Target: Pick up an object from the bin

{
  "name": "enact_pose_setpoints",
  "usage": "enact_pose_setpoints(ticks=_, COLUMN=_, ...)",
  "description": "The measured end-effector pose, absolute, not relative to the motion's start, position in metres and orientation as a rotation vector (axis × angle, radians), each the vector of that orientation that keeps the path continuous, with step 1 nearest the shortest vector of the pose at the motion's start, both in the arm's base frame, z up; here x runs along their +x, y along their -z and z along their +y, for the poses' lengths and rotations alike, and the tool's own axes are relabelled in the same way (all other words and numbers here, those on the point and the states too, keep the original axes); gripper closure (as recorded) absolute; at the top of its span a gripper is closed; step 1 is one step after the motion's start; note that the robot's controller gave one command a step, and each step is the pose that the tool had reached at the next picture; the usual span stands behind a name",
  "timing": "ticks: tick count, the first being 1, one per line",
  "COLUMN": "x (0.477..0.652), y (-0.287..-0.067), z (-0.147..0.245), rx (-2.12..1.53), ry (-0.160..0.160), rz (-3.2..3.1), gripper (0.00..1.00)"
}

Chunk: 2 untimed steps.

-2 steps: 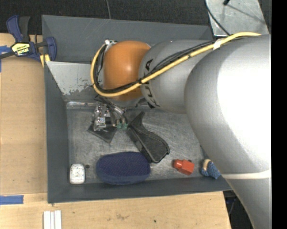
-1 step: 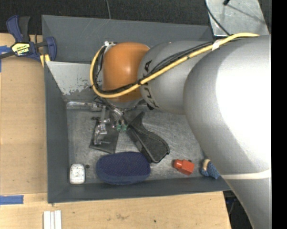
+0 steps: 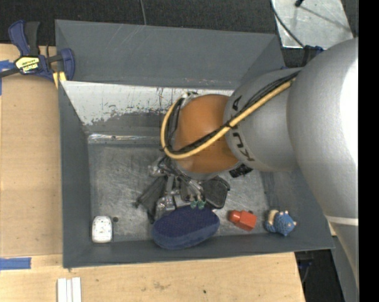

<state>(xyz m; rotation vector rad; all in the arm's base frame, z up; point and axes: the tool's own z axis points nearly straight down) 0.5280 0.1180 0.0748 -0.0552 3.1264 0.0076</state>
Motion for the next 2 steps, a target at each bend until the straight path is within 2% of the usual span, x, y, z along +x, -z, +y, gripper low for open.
enact_pose_setpoints(ticks=1, x=0.532, y=-0.077, z=0.12, rx=-0.058, ry=-0.01, rz=3.116, gripper=1.0)
enact_pose_setpoints(ticks=2, x=0.521, y=-0.211, z=0.129, rx=-0.208, ry=-0.002, rz=3.124, gripper=1.0)
